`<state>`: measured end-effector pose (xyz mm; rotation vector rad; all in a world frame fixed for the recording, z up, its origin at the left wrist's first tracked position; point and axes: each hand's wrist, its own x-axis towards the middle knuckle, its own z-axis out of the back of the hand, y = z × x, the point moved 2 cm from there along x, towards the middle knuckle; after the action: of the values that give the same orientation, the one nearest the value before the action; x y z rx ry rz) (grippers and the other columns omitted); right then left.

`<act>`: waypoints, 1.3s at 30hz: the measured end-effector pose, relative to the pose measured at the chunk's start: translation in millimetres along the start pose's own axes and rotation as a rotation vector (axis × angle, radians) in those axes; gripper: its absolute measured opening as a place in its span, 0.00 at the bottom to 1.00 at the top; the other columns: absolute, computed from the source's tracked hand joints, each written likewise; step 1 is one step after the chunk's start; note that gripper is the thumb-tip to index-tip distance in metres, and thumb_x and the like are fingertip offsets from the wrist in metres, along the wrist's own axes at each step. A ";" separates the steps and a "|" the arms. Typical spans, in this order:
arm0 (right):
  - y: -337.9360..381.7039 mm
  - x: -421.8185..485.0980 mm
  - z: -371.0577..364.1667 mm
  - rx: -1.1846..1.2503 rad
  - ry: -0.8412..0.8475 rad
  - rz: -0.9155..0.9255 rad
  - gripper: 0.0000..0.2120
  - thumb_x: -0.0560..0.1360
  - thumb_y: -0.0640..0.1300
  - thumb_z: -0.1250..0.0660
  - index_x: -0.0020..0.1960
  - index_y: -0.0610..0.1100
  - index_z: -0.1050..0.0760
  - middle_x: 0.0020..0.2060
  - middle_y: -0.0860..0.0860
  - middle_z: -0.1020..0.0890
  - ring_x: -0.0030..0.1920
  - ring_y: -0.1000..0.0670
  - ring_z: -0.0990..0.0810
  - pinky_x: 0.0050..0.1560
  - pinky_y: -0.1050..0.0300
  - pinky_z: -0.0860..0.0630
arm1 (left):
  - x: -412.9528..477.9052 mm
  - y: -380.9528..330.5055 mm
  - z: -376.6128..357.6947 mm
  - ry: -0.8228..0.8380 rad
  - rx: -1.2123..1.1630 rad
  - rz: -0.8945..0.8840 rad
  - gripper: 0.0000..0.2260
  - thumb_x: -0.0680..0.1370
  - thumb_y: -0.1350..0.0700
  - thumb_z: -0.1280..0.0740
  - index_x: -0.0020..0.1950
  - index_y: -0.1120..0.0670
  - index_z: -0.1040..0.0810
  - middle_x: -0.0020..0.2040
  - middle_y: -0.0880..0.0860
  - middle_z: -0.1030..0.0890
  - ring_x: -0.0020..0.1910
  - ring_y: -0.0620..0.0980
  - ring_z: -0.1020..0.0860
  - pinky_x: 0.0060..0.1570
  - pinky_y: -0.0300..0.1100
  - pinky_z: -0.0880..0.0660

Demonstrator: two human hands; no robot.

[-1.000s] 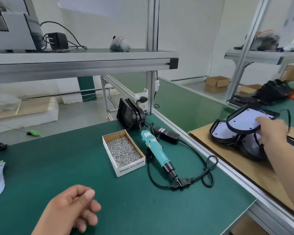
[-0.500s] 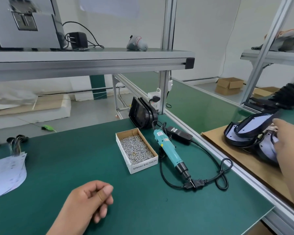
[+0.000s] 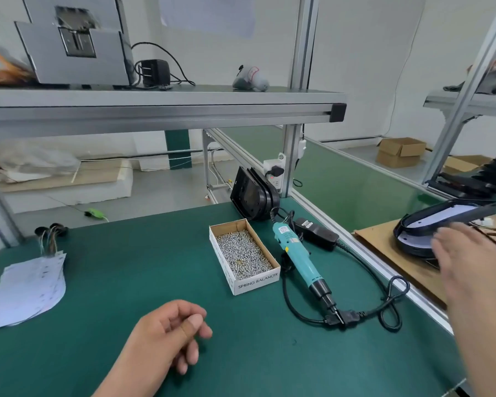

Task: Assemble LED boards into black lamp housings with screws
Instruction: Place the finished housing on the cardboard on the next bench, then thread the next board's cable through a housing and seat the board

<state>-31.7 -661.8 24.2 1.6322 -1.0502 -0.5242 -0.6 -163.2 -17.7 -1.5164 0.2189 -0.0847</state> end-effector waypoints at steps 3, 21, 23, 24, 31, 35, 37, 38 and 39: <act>16.3 -24.3 -57.4 -0.218 0.281 0.001 0.13 0.71 0.47 0.23 0.56 0.50 0.14 0.49 0.48 0.12 0.48 0.51 0.13 0.55 0.59 0.17 | -3.1 -4.0 -1.3 0.013 0.031 -0.015 0.10 0.82 0.64 0.30 0.45 0.51 0.13 0.40 0.60 0.15 0.27 0.52 0.24 0.23 0.41 0.28; -19.8 -47.8 -335.1 -1.314 0.706 0.799 0.18 0.81 0.58 0.36 0.61 0.44 0.28 0.45 0.46 0.18 0.43 0.41 0.18 0.40 0.49 0.23 | -14.8 -15.3 -0.3 -0.139 0.266 -0.082 0.10 0.81 0.56 0.27 0.44 0.41 0.16 0.36 0.42 0.18 0.31 0.41 0.26 0.35 0.31 0.29; -23.6 -46.0 -349.7 -1.431 0.717 0.888 0.19 0.81 0.58 0.36 0.58 0.42 0.29 0.39 0.47 0.21 0.41 0.40 0.19 0.35 0.52 0.28 | -14.8 -18.2 11.4 -0.218 0.505 -0.154 0.09 0.81 0.53 0.29 0.44 0.40 0.19 0.44 0.38 0.18 0.44 0.39 0.22 0.44 0.31 0.27; -26.4 -45.9 -354.6 -1.469 0.722 0.915 0.18 0.81 0.57 0.36 0.55 0.42 0.29 0.35 0.48 0.24 0.39 0.41 0.21 0.33 0.53 0.31 | -14.2 -19.4 20.5 -0.259 0.608 -0.167 0.08 0.82 0.52 0.31 0.44 0.41 0.21 0.45 0.39 0.19 0.46 0.39 0.22 0.45 0.33 0.26; -38.6 -43.5 -362.4 -1.660 0.723 0.969 0.04 0.80 0.40 0.38 0.53 0.40 0.27 0.34 0.49 0.28 0.39 0.42 0.26 0.30 0.59 0.41 | -7.6 -21.9 78.2 -0.534 1.058 -0.039 0.09 0.85 0.52 0.41 0.46 0.46 0.25 0.45 0.44 0.26 0.39 0.45 0.23 0.42 0.45 0.22; -37.7 -43.0 -362.5 -1.668 0.725 0.982 0.02 0.80 0.40 0.38 0.48 0.41 0.29 0.35 0.48 0.26 0.37 0.42 0.25 0.30 0.59 0.40 | -3.8 -17.9 76.8 -0.533 1.136 0.011 0.10 0.85 0.52 0.43 0.47 0.45 0.26 0.46 0.44 0.28 0.43 0.45 0.25 0.41 0.44 0.23; -37.1 -42.3 -362.5 -1.674 0.746 0.997 0.03 0.79 0.40 0.38 0.47 0.43 0.30 0.34 0.49 0.27 0.37 0.43 0.25 0.30 0.59 0.39 | -2.6 -16.2 80.6 -0.547 1.154 0.031 0.09 0.85 0.52 0.43 0.50 0.44 0.25 0.47 0.44 0.28 0.46 0.46 0.27 0.41 0.44 0.24; -36.8 -41.2 -362.1 -1.677 0.759 0.992 0.03 0.79 0.40 0.37 0.46 0.43 0.30 0.34 0.49 0.27 0.36 0.43 0.25 0.31 0.59 0.38 | -2.2 -15.4 82.5 -0.552 1.166 0.043 0.09 0.85 0.51 0.43 0.51 0.44 0.24 0.48 0.44 0.28 0.47 0.47 0.27 0.41 0.43 0.25; -36.2 -39.5 -361.6 -1.675 0.771 0.981 0.03 0.78 0.39 0.37 0.45 0.43 0.31 0.34 0.49 0.27 0.35 0.45 0.26 0.31 0.58 0.36 | -1.7 -14.2 83.9 -0.554 1.173 0.050 0.09 0.85 0.51 0.43 0.53 0.43 0.24 0.49 0.44 0.29 0.48 0.47 0.28 0.41 0.42 0.26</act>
<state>241.5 -431.9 102.7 -0.2747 -0.3557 0.0402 15.3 -81.4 -0.1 -0.3247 -0.2259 0.2200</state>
